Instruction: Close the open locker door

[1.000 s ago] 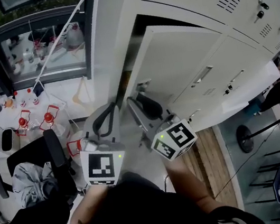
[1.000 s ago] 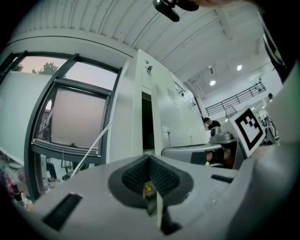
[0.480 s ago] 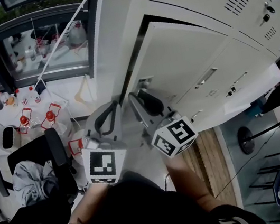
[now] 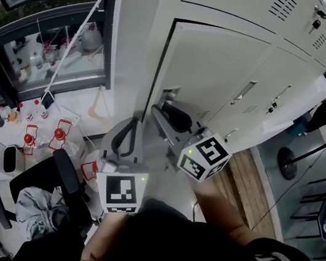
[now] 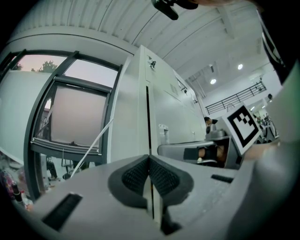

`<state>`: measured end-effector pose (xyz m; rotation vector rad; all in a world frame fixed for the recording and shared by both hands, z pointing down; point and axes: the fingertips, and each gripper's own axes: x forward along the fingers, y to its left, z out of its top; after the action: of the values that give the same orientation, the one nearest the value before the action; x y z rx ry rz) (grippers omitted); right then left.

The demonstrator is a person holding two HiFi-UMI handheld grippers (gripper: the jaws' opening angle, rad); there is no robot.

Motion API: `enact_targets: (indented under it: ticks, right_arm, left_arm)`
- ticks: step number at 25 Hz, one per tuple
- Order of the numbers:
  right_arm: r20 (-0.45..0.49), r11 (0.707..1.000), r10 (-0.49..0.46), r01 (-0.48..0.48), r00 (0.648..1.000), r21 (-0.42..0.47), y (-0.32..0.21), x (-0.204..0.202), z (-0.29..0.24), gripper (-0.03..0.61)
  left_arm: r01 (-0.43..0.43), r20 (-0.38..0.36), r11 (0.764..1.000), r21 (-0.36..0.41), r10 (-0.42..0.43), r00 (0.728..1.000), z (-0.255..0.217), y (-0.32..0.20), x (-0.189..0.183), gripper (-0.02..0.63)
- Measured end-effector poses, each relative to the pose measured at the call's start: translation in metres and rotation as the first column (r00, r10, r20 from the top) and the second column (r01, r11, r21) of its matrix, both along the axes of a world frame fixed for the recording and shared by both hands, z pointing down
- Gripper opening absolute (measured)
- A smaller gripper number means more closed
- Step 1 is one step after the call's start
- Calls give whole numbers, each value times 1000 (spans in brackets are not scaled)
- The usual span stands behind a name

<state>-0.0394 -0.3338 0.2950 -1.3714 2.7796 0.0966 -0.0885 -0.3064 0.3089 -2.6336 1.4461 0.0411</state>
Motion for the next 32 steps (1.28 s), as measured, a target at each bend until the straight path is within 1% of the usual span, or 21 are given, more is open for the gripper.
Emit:
enact_targets:
  ticks: [2,5,8,15,24,32]
  right_arm:
    - [0,1000,0,0,1000,0,-2,-1,0,89]
    - [4,1000,-4,4,1000,1,-4,-2,0,87]
    - [1,1000,-7,7,1000,3,-5,-2,-1,86]
    - [4,1000,-8,8,1000,1,-11,-2,-1,80]
    - [1,1000,-8,8,1000,-1,-16,-2,0,75]
    - [1,1000,-1,1,1000,-1,-20,-2,0,72]
  left_arm:
    - [-1,9,1000,6,1,1000,1,-2,-1,2]
    - [7,-10,1000,-16,-7,1000,2,-4,-2,2]
    - [4,0,1000,-6,-4,1000,3,-6,-1,2]
    - [13,-15,1000,-23,-13,1000,4,-10,-1,2]
    - [9,5,1000,-2,-9,1000,5,-15,-1,2]
    - [14,-6,1000,-10,-14,1000,5,-17,-3,2]
